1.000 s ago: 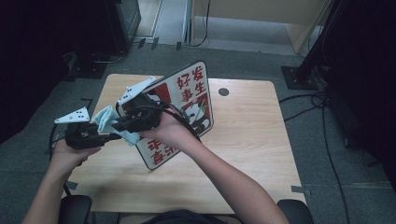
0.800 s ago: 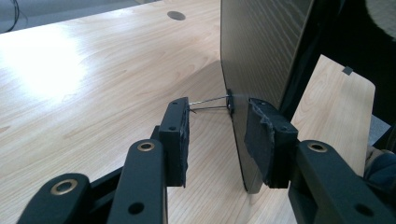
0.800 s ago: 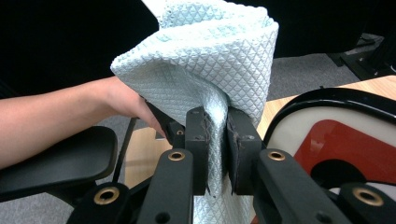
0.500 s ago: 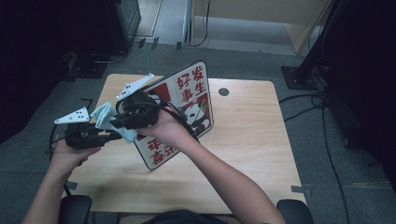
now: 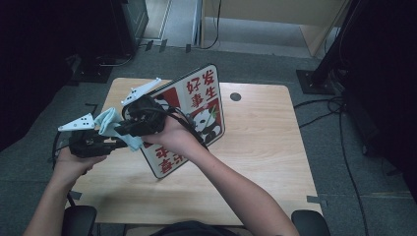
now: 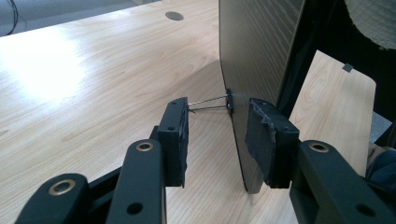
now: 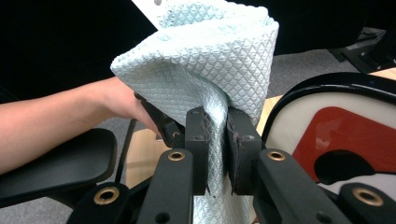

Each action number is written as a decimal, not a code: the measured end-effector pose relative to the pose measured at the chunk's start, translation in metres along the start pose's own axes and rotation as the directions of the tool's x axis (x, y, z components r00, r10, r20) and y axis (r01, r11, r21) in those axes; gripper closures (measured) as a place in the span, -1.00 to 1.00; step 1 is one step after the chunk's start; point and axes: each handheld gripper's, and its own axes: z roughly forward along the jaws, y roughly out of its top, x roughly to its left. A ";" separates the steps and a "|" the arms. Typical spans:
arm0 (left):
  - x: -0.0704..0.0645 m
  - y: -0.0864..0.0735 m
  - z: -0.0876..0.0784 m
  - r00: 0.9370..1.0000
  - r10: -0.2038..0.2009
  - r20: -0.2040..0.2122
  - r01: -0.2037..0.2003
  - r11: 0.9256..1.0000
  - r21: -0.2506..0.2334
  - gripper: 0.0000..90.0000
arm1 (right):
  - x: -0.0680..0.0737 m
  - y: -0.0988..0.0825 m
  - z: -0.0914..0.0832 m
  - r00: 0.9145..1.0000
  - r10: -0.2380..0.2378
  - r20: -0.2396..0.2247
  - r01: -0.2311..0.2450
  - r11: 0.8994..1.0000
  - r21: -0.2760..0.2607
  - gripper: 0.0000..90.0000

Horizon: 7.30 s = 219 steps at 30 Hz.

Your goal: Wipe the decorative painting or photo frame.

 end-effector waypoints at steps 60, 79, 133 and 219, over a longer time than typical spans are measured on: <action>0.001 -0.003 0.003 1.000 0.014 -0.009 -0.014 0.999 0.032 0.30 | -0.011 -0.065 0.027 0.995 0.096 -0.026 -0.094 0.993 0.072 0.79; 0.002 -0.003 0.002 1.000 0.020 -0.014 -0.020 0.999 0.035 0.29 | -0.012 -0.093 0.035 0.992 0.119 -0.033 -0.116 0.990 0.083 0.79; -0.025 0.011 0.011 0.997 0.065 0.053 -0.067 0.997 0.048 0.26 | -0.011 -0.166 0.062 0.994 0.109 -0.016 -0.108 0.992 0.058 0.79; -0.029 0.016 0.035 0.997 0.036 0.063 -0.041 0.996 0.078 0.73 | -0.074 -0.219 0.005 0.979 0.161 0.123 -0.173 0.980 0.102 0.80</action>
